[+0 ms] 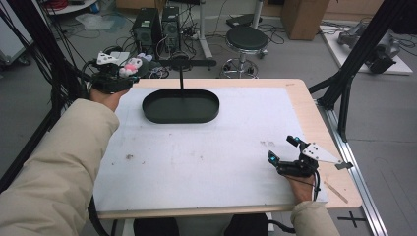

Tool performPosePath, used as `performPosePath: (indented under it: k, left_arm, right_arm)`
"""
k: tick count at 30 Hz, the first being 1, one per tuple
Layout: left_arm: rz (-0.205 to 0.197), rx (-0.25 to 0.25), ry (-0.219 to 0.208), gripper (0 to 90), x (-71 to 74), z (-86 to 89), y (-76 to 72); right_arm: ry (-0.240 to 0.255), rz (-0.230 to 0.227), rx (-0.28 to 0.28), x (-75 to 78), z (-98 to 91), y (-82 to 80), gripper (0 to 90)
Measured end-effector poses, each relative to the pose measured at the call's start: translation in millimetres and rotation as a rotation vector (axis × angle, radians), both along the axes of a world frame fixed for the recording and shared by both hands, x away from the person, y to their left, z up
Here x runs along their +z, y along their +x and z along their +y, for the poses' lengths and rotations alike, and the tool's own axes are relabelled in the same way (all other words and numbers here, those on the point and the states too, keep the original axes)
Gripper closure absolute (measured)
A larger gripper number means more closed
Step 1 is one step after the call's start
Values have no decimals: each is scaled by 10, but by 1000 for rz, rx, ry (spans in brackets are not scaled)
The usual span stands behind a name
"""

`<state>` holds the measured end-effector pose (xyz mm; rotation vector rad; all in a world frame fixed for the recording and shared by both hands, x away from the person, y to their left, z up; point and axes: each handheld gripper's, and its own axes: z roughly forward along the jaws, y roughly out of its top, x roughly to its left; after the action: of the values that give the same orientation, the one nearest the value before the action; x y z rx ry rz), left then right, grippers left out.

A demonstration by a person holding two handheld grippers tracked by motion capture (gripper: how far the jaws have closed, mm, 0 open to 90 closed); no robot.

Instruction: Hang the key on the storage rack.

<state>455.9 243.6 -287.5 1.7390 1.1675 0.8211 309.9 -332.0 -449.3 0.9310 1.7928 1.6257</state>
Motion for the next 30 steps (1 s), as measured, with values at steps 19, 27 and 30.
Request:
performPosePath:
  k: [19,27,30]
  left_arm:
    - [31,22,10,572,-152,122,-109]
    - [69,31,30,571,-273,139,-101]
    - [81,25,44,570,-320,108,-72]
  right_arm:
    - [-7,-51,4,-14,-3,-31,6]
    - [3,-45,1,-15,-5,-39,6]
    - [3,-45,1,-15,-5,-40,6]
